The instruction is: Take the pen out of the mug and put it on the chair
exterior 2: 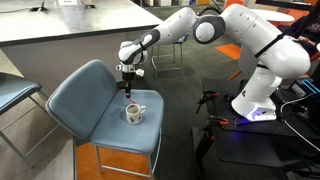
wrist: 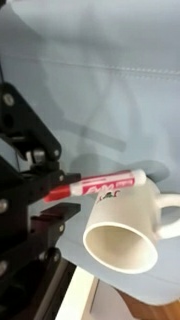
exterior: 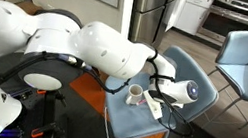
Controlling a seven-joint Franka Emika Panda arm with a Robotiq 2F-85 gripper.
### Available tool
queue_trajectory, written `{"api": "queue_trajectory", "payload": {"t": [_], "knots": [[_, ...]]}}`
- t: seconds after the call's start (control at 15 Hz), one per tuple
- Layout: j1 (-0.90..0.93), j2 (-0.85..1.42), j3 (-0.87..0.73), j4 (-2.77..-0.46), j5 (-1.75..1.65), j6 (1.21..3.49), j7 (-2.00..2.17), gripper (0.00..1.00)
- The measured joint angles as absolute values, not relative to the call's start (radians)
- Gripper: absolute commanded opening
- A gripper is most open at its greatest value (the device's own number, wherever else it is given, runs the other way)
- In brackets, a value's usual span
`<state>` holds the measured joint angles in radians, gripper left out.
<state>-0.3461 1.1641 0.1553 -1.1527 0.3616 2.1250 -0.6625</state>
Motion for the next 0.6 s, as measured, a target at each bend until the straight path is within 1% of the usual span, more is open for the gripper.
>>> {"api": "queue_trajectory", "payload": {"t": [0.13,0.33,0.4,0.6], "knots": [[-0.342,1.178,0.154,-1.127,0.352,2.125,-0.61,0.74],[-0.322,1.176,0.144,-1.091,0.314,2.125,-0.537,0.99],[-0.308,1.173,0.138,-1.079,0.294,2.125,-0.511,1.0],[-0.263,1.156,0.121,-1.065,0.232,2.124,-0.457,1.0]]}}
